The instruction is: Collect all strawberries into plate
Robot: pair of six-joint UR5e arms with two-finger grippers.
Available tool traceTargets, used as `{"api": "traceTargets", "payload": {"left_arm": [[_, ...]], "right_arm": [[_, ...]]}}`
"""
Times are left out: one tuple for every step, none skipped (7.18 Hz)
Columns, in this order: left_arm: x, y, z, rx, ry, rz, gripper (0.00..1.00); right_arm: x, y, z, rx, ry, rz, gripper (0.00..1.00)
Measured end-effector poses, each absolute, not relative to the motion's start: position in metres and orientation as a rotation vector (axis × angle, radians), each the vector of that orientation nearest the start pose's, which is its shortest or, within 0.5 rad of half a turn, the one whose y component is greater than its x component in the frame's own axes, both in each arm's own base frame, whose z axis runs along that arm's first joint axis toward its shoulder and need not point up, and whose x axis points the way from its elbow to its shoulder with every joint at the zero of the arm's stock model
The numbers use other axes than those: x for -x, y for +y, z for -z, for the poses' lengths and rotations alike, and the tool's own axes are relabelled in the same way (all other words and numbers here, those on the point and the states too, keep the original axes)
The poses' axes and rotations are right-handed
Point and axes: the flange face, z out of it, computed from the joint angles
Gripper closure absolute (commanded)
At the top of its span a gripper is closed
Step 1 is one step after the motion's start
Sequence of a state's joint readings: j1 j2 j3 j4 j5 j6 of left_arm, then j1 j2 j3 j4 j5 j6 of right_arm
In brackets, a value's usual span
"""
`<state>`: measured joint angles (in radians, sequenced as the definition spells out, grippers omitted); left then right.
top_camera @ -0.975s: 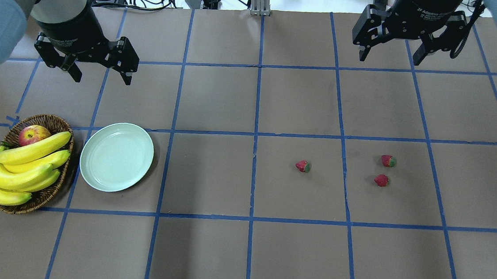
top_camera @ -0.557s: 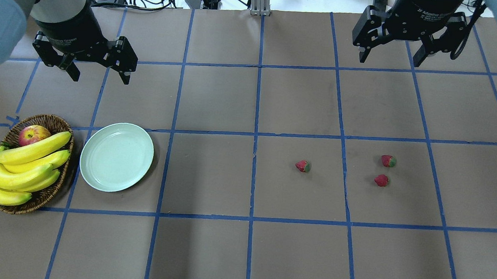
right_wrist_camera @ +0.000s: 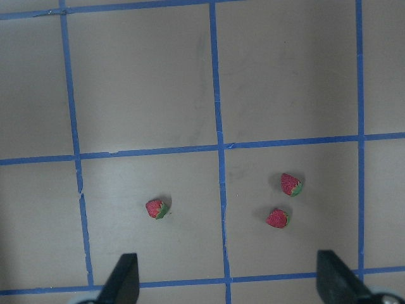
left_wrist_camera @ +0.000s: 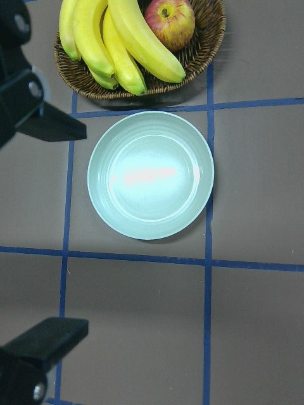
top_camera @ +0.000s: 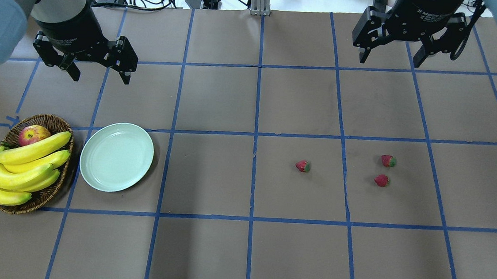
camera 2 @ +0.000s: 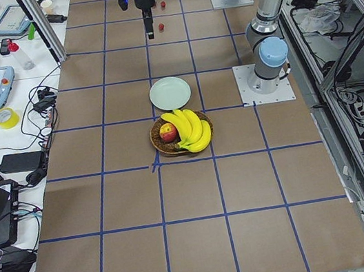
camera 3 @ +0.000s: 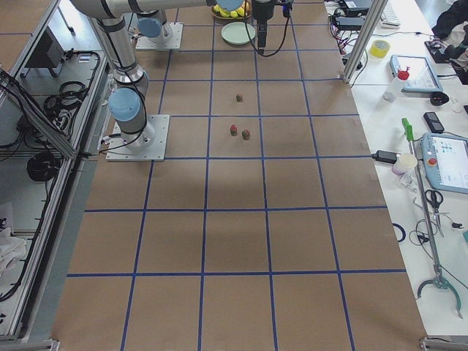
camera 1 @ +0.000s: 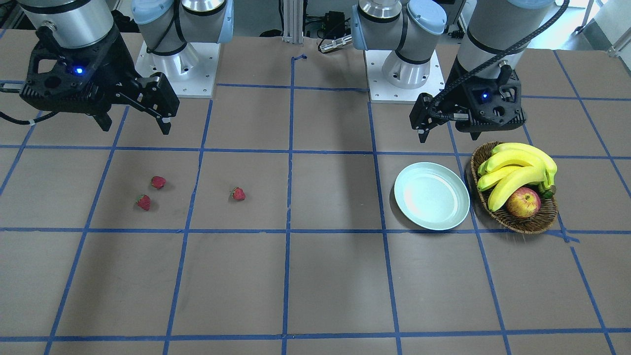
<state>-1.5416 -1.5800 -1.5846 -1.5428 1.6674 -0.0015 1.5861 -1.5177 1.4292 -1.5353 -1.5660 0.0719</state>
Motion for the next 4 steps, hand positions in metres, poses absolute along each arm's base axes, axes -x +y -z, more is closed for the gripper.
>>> {"api": "traceTargets", "payload": {"left_arm": [[0.1092,-0.4996,-0.4797,0.047,3.045,0.005,0.00],[0.1092,-0.4996,-0.4796,0.047,3.045,0.005,0.00],[0.1092,-0.4996,-0.4797,0.047,3.044,0.006,0.00],[0.1092,-0.4998,-0.4799,0.046,3.045,0.008,0.00]], "right_arm": [[-0.1417,-0.5142,-0.5282,-0.089,3.132,0.085,0.00],[-0.1418,-0.5131,-0.5290,-0.090,3.132,0.087,0.00],[-0.1421,-0.5127,-0.5292,-0.090,3.132,0.088,0.00],[-0.1423,-0.5125,-0.5292,-0.091,3.132,0.088,0.00]]}}
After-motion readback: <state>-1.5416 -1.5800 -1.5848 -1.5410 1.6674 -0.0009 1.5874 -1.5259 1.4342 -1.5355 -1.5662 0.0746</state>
